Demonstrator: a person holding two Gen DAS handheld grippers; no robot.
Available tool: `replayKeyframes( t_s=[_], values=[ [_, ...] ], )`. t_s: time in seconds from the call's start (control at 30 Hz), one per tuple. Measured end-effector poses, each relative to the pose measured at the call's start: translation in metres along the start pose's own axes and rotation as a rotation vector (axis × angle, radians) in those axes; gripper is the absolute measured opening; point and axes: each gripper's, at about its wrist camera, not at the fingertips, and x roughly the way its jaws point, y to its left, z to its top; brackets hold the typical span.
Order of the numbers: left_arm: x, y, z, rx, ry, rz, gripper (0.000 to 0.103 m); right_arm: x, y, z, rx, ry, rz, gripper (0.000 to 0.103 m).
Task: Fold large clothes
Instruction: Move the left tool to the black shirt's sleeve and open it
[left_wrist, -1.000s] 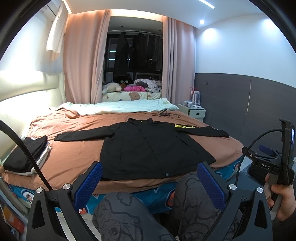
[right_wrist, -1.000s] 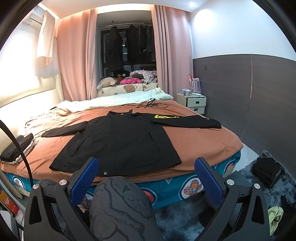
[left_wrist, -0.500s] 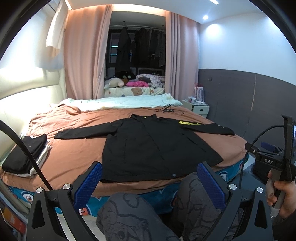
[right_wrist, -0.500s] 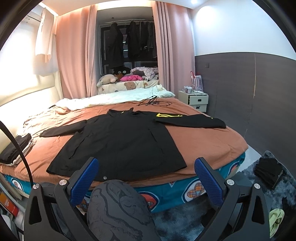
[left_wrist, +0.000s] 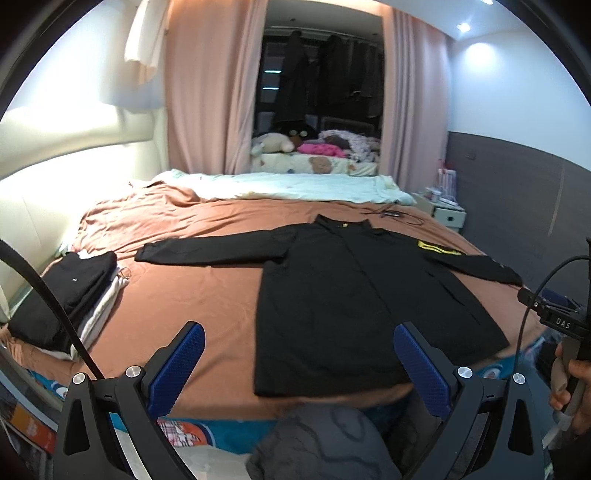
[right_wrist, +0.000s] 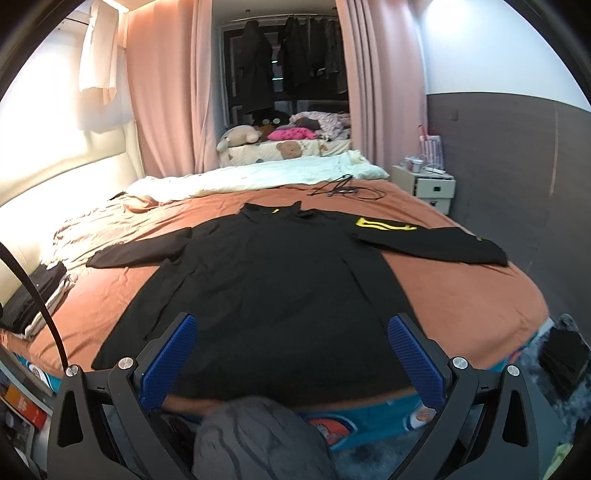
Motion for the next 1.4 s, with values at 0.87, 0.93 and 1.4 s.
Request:
replayKeyframes(
  t_s=[0.87, 0.93, 1.4],
  values=[
    [0.196, 0.146, 0.112, -0.074, 0.143, 0.164, 0.087, 0.213, 0.024, 0.112, 0.092, 0.099, 0.197, 0.103],
    [0.212, 0.161, 0.117, -0.094, 0.156, 0.178, 0.084, 0.235, 0.028, 0.119, 0.096, 0.113, 0.217, 0.101],
    [0.332, 0.270, 0.134, -0.250, 0.262, 0.284, 0.055, 0.357, 0.043, 0.157, 0.068, 0.201, 0.273, 0.079]
  ],
)
